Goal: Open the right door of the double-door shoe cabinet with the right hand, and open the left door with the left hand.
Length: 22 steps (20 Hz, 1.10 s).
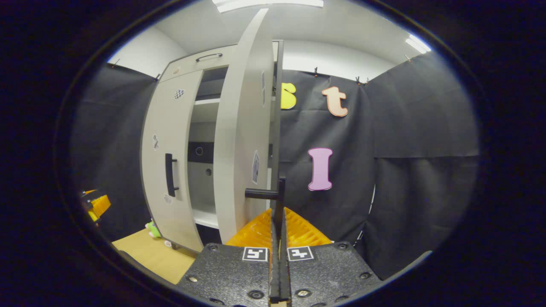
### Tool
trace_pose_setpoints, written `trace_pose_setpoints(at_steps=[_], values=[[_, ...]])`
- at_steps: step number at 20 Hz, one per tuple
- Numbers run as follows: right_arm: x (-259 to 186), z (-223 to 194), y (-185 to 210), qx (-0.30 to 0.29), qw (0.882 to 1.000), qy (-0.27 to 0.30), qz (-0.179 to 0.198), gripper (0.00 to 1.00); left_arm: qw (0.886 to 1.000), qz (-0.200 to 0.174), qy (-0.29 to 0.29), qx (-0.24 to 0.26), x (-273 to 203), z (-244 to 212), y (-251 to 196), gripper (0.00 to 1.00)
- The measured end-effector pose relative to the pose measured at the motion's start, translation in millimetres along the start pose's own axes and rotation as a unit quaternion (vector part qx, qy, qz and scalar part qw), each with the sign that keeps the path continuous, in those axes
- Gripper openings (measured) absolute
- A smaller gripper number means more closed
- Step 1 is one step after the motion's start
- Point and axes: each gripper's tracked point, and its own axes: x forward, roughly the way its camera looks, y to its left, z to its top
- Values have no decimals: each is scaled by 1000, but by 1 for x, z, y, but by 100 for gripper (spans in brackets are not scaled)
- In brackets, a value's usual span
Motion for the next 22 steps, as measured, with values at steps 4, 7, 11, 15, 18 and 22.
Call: trace_pose_setpoints(at_steps=[4, 7, 11, 15, 18, 22], values=[[4, -4, -1, 1, 1000, 5, 8, 4, 1000, -5, 2, 1, 1, -1, -1, 95], [-1, -7, 0, -1, 1000, 7, -10, 4, 1000, -8, 0, 3, 0, 1, -1, 95], [-50, -16, 6, -7, 999, -7, -43, 4, 1000, -2, 2, 6, 1, -2, 1, 95], [-79, -35, 58, 26, 1000, -1, 3, 4, 1000, -5, 18, 5, 3, -16, 4, 95], [-72, -57, 95, 23, 998, 26, 45, 4, 1000, -20, 21, 9, 1, -19, 0, 95], [-63, -73, 121, 19, 997, 41, 62, 4, 999, -27, 17, 10, -2, -18, -3, 95]])
